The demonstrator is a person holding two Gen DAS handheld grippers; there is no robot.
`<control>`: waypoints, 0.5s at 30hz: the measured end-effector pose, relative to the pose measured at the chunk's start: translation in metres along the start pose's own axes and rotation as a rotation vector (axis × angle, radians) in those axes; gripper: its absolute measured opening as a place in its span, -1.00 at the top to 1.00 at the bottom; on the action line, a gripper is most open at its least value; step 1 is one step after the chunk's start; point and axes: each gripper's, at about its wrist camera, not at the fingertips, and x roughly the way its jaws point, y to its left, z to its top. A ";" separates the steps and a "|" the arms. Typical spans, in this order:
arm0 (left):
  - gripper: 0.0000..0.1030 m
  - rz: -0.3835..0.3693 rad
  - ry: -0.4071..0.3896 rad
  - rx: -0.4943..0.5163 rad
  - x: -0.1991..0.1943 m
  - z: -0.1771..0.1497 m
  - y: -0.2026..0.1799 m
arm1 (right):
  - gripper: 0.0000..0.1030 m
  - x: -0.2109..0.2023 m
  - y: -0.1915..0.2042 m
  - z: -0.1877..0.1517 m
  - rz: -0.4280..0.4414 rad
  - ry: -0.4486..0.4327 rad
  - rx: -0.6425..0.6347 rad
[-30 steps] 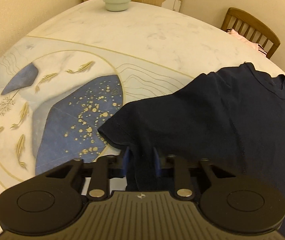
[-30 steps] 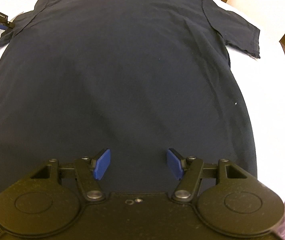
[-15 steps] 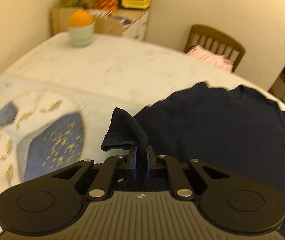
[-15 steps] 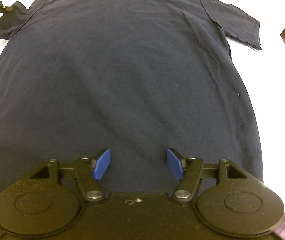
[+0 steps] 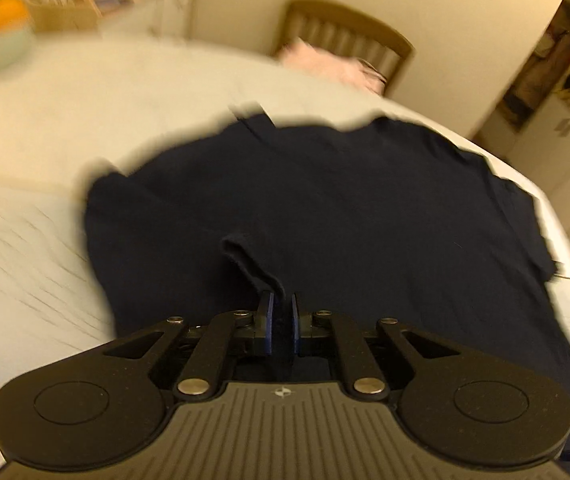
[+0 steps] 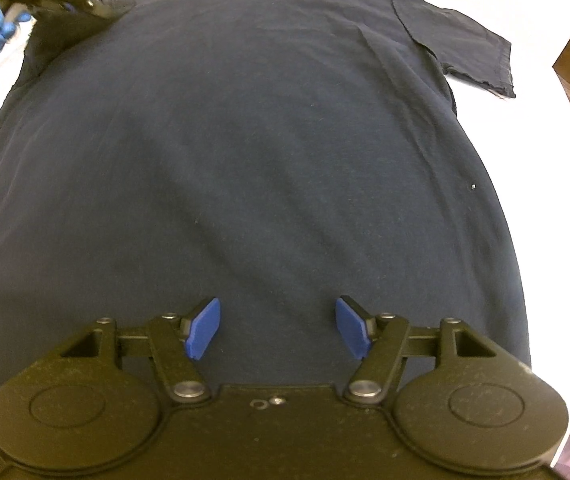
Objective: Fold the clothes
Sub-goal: 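Grasp the shirt side with the left gripper and fold it toward the middle, then open the left gripper and release the folded side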
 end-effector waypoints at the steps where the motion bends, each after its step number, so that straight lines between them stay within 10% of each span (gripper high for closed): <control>1: 0.85 -0.067 0.017 -0.002 0.000 -0.001 0.000 | -1.00 0.000 0.000 0.000 0.000 -0.002 0.001; 5: 0.56 -0.204 0.018 0.105 -0.031 -0.009 -0.005 | -1.00 -0.002 0.000 -0.003 0.006 -0.013 0.000; 8: -0.26 -0.130 -0.033 0.145 -0.056 -0.016 0.006 | -1.00 -0.003 0.000 -0.003 0.012 -0.019 0.005; 15: -0.31 -0.090 -0.046 0.237 -0.052 -0.038 -0.001 | -1.00 -0.004 -0.006 0.001 0.031 -0.017 0.015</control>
